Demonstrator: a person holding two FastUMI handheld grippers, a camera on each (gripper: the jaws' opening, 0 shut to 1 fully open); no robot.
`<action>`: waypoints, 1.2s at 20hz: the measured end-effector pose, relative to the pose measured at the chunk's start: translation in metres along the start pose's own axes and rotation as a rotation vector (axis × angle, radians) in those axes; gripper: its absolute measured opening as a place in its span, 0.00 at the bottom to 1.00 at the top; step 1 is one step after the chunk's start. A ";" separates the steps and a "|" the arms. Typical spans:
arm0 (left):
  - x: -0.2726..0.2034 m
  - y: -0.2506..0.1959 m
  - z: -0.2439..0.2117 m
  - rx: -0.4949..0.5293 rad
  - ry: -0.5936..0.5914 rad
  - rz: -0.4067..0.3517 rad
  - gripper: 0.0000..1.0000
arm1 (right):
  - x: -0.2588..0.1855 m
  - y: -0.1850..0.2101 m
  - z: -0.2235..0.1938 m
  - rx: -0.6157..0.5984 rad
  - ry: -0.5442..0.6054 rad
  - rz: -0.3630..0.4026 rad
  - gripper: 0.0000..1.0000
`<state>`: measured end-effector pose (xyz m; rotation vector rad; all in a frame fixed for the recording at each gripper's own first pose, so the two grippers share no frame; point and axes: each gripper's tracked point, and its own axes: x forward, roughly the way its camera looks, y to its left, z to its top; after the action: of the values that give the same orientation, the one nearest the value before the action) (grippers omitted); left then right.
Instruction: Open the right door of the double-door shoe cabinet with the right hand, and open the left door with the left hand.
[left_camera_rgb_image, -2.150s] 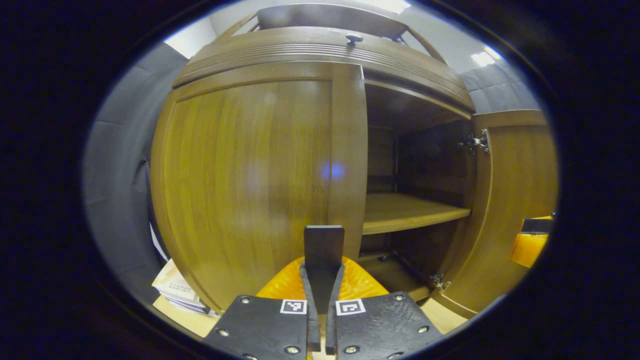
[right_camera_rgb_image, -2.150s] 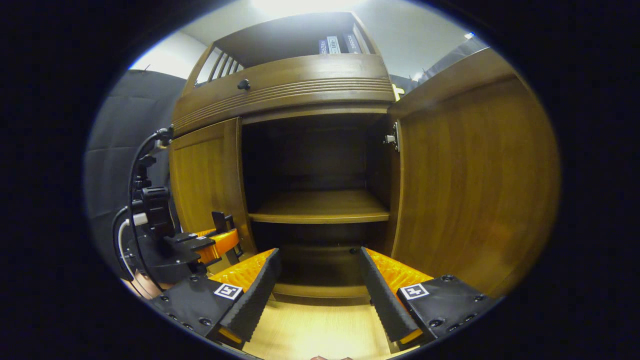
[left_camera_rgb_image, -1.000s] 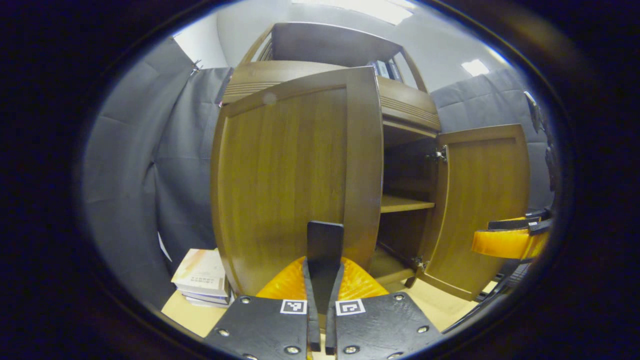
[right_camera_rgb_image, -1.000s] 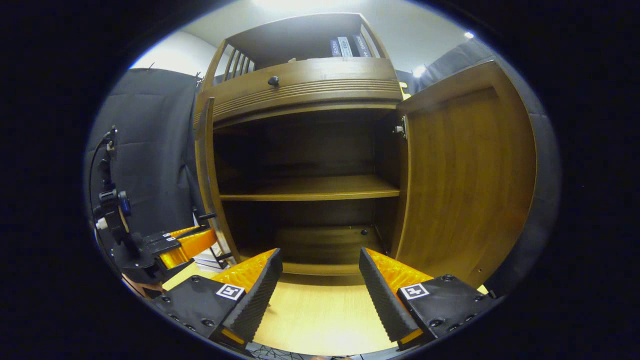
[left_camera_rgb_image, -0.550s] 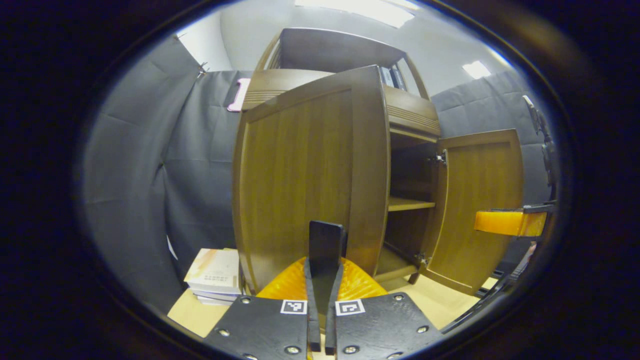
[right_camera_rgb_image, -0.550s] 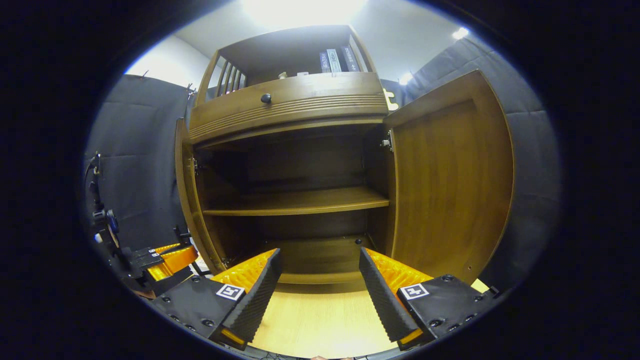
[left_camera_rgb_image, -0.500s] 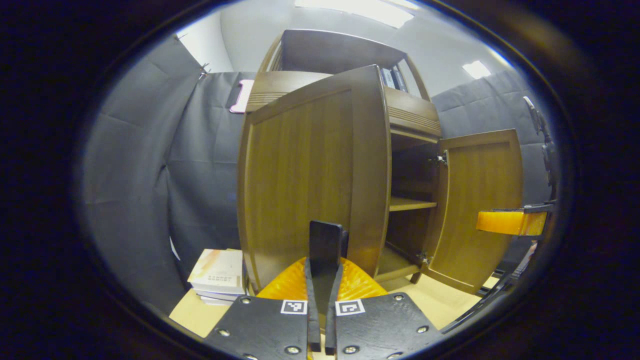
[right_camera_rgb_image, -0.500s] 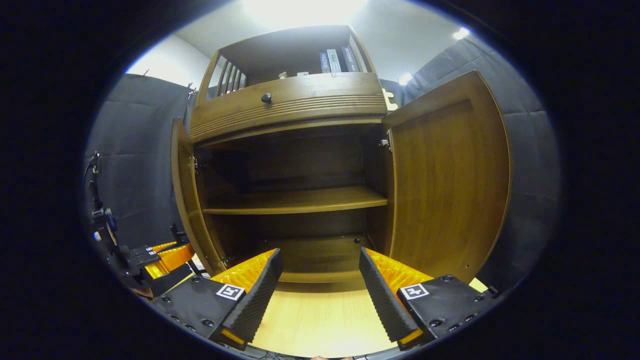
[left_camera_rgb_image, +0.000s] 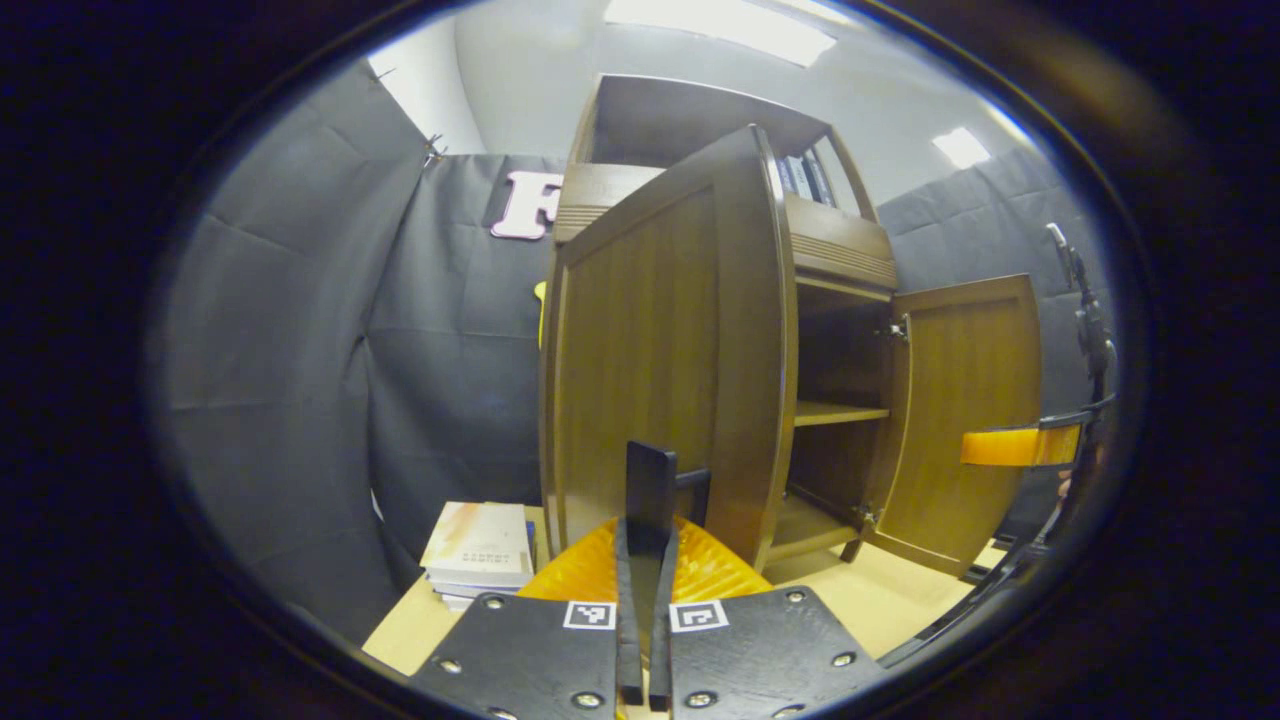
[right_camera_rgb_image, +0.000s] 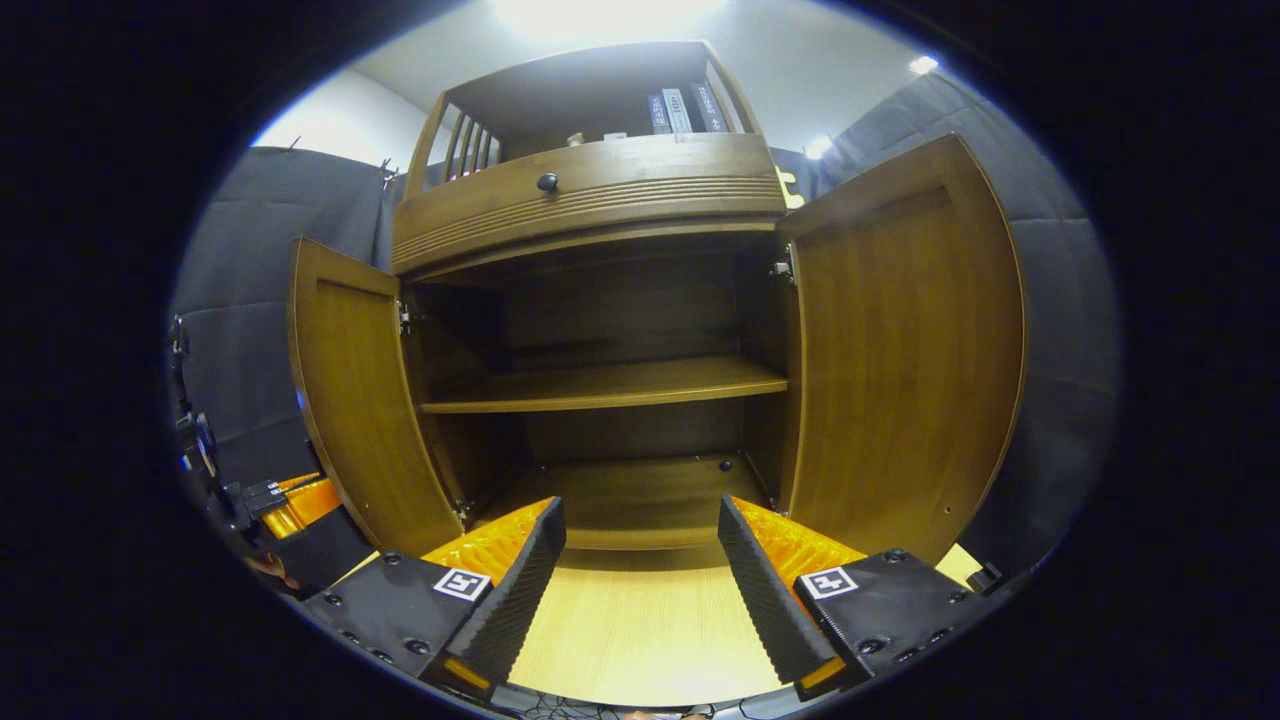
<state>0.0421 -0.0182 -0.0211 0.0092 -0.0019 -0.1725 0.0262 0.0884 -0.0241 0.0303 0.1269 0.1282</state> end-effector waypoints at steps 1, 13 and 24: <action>-0.002 0.006 -0.002 0.000 0.004 -0.005 0.07 | -0.001 0.001 0.001 -0.004 0.000 0.004 0.93; -0.020 0.130 0.013 -0.099 -0.025 -0.042 0.04 | -0.020 -0.008 0.014 -0.035 -0.005 -0.022 0.93; -0.028 0.135 0.012 -0.137 -0.041 -0.051 0.05 | -0.050 -0.045 0.024 -0.060 0.028 -0.125 0.93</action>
<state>0.0381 0.1194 -0.0082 -0.1314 -0.0306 -0.2239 -0.0140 0.0366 0.0045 -0.0397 0.1522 0.0072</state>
